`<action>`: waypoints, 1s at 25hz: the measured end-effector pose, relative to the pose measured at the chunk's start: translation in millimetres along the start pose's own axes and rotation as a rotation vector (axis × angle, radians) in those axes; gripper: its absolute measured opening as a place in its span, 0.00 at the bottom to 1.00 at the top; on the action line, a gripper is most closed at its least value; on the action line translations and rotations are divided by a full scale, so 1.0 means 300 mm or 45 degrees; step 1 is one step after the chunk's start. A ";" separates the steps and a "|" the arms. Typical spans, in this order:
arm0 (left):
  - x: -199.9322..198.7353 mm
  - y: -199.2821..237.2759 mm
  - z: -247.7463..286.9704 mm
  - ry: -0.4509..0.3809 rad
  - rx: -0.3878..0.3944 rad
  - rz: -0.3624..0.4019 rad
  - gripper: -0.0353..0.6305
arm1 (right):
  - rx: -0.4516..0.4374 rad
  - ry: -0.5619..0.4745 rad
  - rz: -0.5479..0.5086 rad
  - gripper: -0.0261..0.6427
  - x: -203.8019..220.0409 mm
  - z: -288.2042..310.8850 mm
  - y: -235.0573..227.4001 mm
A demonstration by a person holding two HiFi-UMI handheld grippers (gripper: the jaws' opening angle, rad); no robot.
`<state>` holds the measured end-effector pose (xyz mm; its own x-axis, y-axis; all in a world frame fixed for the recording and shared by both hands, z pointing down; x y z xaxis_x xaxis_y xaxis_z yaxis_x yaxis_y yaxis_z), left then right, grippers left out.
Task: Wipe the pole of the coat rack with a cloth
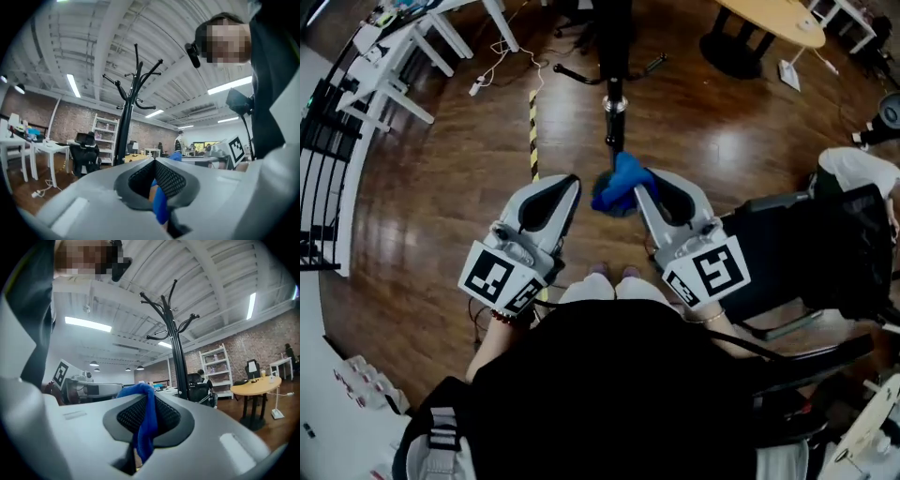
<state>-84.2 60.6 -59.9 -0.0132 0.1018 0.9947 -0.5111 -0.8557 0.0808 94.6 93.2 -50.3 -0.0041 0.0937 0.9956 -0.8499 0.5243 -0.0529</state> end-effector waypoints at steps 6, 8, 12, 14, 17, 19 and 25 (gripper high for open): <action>0.028 0.091 -0.012 0.027 0.026 0.009 0.06 | 0.089 0.062 0.020 0.10 0.058 0.001 0.012; 0.022 0.094 -0.005 0.003 0.029 -0.022 0.06 | 0.113 0.078 0.025 0.10 0.062 -0.010 0.009; 0.030 0.047 0.003 0.020 0.095 0.015 0.06 | 0.134 0.069 0.017 0.10 0.062 -0.015 0.015; 0.042 0.033 -0.002 0.029 0.105 0.014 0.06 | 0.140 0.073 0.033 0.10 0.069 -0.018 0.016; 0.038 0.048 -0.009 0.028 0.110 0.017 0.06 | 0.140 0.065 0.020 0.10 0.062 -0.007 0.015; 0.039 0.059 -0.008 0.026 0.105 0.031 0.06 | 0.125 0.036 0.004 0.10 0.049 0.008 0.017; 0.061 0.029 0.000 0.051 0.127 -0.005 0.06 | 0.118 0.028 -0.015 0.10 0.031 -0.015 0.015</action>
<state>-88.8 55.0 -41.0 -0.0466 0.1238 0.9912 -0.4234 -0.9012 0.0927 93.1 100.3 -41.7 0.0168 0.1072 0.9941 -0.8949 0.4450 -0.0328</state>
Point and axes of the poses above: the fingertips, and each gripper's own axes: z forward along the fingers, y to its left, x out of its underside, the point moved 7 cm from there along -z, backward along the fingers, and after that the axes turned 6 degrees about y, right-handed, at the moved point
